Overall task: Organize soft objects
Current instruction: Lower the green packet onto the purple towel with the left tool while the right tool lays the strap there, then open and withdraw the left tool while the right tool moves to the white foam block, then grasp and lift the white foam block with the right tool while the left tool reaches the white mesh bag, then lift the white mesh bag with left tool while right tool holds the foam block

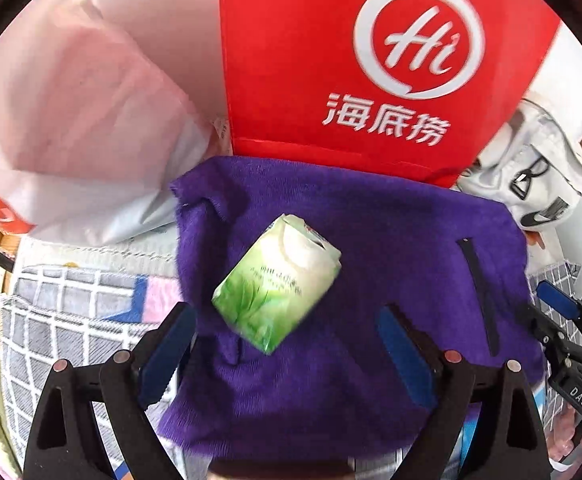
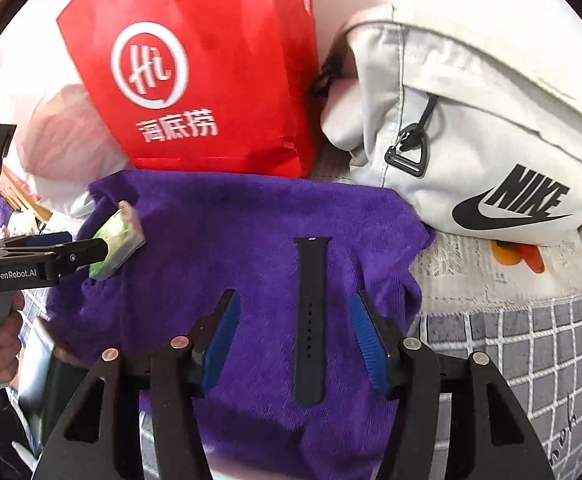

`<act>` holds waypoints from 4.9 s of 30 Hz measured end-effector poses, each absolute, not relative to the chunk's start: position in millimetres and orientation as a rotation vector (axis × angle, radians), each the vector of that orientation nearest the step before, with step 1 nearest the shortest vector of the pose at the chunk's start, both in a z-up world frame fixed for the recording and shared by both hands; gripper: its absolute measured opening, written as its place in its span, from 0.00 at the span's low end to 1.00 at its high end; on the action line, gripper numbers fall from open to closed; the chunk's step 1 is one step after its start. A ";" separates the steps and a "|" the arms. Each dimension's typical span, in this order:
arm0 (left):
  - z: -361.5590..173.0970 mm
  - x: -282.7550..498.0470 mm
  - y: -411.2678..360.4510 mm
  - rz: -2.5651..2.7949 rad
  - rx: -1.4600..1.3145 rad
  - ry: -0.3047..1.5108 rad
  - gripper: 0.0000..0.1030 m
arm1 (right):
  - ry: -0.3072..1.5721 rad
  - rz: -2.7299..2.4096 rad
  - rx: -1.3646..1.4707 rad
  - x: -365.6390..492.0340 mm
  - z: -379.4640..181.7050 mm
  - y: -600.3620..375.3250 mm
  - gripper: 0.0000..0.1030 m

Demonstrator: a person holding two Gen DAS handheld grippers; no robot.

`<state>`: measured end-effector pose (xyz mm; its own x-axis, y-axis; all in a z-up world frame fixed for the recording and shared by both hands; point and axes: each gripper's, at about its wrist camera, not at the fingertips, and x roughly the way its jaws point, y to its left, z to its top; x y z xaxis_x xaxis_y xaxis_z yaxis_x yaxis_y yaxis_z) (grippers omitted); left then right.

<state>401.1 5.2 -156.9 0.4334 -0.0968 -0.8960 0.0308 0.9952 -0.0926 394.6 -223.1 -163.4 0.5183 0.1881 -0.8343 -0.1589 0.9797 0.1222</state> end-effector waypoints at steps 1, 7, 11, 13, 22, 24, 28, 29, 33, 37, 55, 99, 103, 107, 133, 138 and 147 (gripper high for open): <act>-150.2 393.1 6.2 -0.077 -0.065 1.110 0.90 | 1.002 0.201 0.025 389.2 -159.6 -221.0 0.71; -114.7 346.7 21.6 -0.049 -0.070 1.061 0.90 | 0.966 0.165 0.023 346.5 -133.4 -214.3 0.85; -98.2 324.4 37.5 -0.030 -0.074 1.040 0.90 | 0.957 0.173 -0.007 310.3 -119.5 -204.0 0.85; -92.8 304.0 41.3 -0.015 -0.072 1.035 0.90 | 0.945 0.181 -0.027 292.7 -114.3 -198.3 0.86; -93.7 236.2 46.5 0.016 -0.046 1.024 0.90 | 0.935 0.266 -0.041 217.8 -116.0 -182.2 0.86; -96.6 221.8 48.2 0.017 -0.042 1.025 0.90 | 0.932 0.273 -0.058 204.6 -121.9 -179.9 0.85; -105.1 202.1 54.0 0.026 -0.055 1.041 0.90 | 0.955 0.289 -0.072 190.9 -136.1 -178.9 0.83; -106.8 198.4 55.3 0.027 -0.059 1.043 0.90 | 0.965 0.297 -0.059 189.7 -139.2 -179.1 0.82; -118.0 185.9 59.4 0.023 -0.073 1.063 0.90 | 0.981 0.301 -0.016 191.3 -148.9 -176.5 0.78; -128.5 179.5 60.4 0.014 -0.075 1.082 0.90 | 0.975 0.278 -0.029 193.2 -161.0 -168.2 0.63; -116.9 137.5 48.4 0.065 -0.073 1.041 0.90 | 0.833 0.273 0.159 132.9 -94.4 -235.9 0.35; -166.0 140.3 31.3 -0.111 -0.190 1.066 0.72 | 1.051 0.176 0.149 73.2 -213.4 -233.3 0.88; -171.3 142.4 29.4 -0.123 -0.187 1.077 0.55 | 1.058 0.172 0.157 75.9 -214.4 -239.0 0.80; -172.2 141.0 23.5 -0.147 -0.154 1.072 0.14 | 1.047 0.171 0.147 77.4 -209.6 -240.8 0.79; -104.2 109.8 61.6 -0.144 -0.136 0.918 0.06 | 0.934 0.144 0.111 85.0 -143.3 -242.9 0.79; -88.8 107.4 63.0 -0.148 -0.135 0.889 0.06 | 0.908 0.166 0.113 88.3 -123.9 -240.4 0.79; -59.2 109.6 64.3 -0.150 -0.128 0.839 0.06 | 0.844 0.166 0.107 98.3 -86.3 -235.0 0.79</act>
